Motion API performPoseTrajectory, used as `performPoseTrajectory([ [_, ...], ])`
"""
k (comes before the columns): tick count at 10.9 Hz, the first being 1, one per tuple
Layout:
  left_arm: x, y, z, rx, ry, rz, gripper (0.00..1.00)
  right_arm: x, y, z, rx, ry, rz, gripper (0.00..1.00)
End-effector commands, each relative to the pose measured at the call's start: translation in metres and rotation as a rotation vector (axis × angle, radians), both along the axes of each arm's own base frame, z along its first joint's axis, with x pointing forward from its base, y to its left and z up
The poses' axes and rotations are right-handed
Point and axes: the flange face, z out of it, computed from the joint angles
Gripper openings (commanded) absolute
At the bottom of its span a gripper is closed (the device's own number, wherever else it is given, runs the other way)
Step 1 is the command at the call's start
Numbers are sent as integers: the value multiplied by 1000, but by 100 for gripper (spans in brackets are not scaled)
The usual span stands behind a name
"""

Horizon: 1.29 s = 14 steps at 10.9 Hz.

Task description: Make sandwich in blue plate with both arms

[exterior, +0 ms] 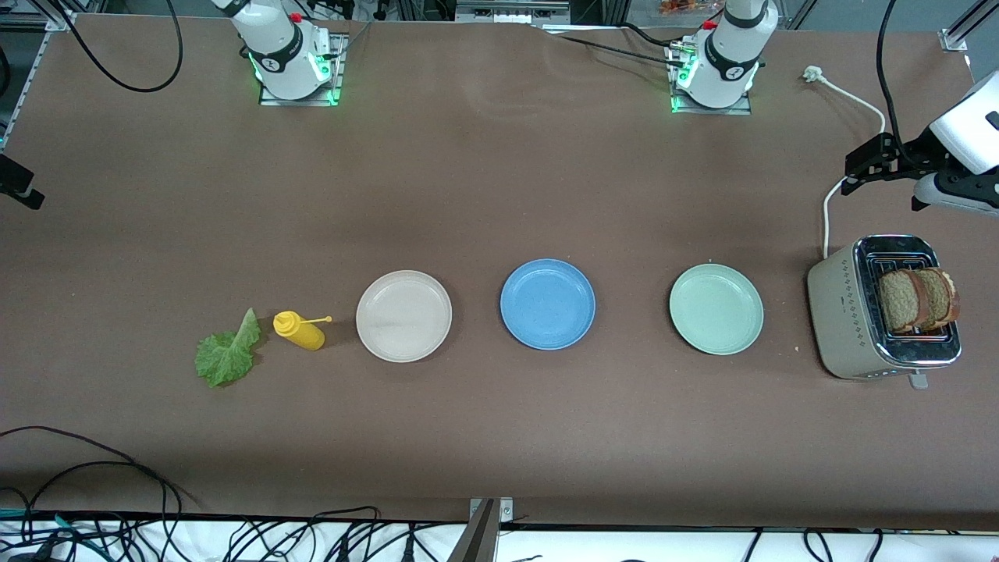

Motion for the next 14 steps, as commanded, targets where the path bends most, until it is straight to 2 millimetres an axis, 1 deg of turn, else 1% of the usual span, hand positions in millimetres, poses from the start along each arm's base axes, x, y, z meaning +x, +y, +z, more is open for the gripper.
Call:
performPoseTrajectory([
  [1,2,0,6,-7,4,-3,100,-6,15,1,31,34,-55,100],
  [2,2,0,6,-7,4,-4,100,-3,25,6,26,22,-44,100],
  [3,2,-1,6,-7,3,-6,100,-2,45,9,12,19,-12,100],
  [4,2,-1,6,-7,3,-4,100,-2,47,11,6,15,-8,100],
  [6,1,-1,7,-7,3,-4,100,-1,47,10,3,12,-9,100],
  [7,1,-2,7,-7,3,-6,100,-2,43,12,2,9,-11,100],
  [10,1,-2,7,-7,3,-4,100,-3,39,13,-12,13,-19,100],
  [14,1,-2,7,-7,3,-6,100,-1,38,9,-25,19,-28,100],
])
